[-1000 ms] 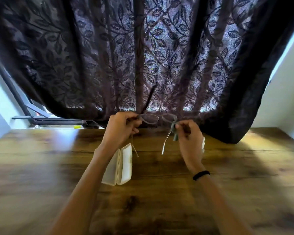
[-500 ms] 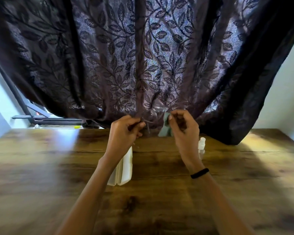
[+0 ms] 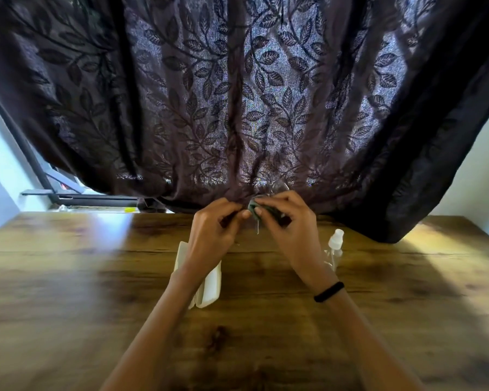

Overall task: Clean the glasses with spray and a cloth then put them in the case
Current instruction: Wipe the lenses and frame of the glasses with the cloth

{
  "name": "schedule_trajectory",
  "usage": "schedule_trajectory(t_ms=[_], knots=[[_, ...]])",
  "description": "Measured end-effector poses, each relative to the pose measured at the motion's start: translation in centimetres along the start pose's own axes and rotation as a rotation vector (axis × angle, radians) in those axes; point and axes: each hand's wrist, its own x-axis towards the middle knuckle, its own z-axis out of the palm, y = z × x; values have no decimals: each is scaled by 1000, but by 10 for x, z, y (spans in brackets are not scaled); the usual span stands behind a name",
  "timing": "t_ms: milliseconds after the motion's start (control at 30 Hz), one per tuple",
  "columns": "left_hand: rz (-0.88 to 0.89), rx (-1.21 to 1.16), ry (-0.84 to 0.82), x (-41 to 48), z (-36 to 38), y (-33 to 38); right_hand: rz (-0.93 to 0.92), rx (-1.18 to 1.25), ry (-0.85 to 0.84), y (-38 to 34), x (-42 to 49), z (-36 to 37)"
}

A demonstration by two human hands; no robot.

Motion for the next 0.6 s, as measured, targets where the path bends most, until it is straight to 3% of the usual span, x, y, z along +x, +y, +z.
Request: schedule_trajectory(t_ms=[100,300,533,600], knots=[[-1,-13,-21,0,0,-2,-22,-18,-2,0,-1,-1],[30,-8,-17,-3,3,3,125,-22,98,13,7,-3],[59,-32,27,-1,3,3,-41,32,22,-7,-2,2],[67,-41,47,-2,2,3,-9,6,46,-2,1,-2]])
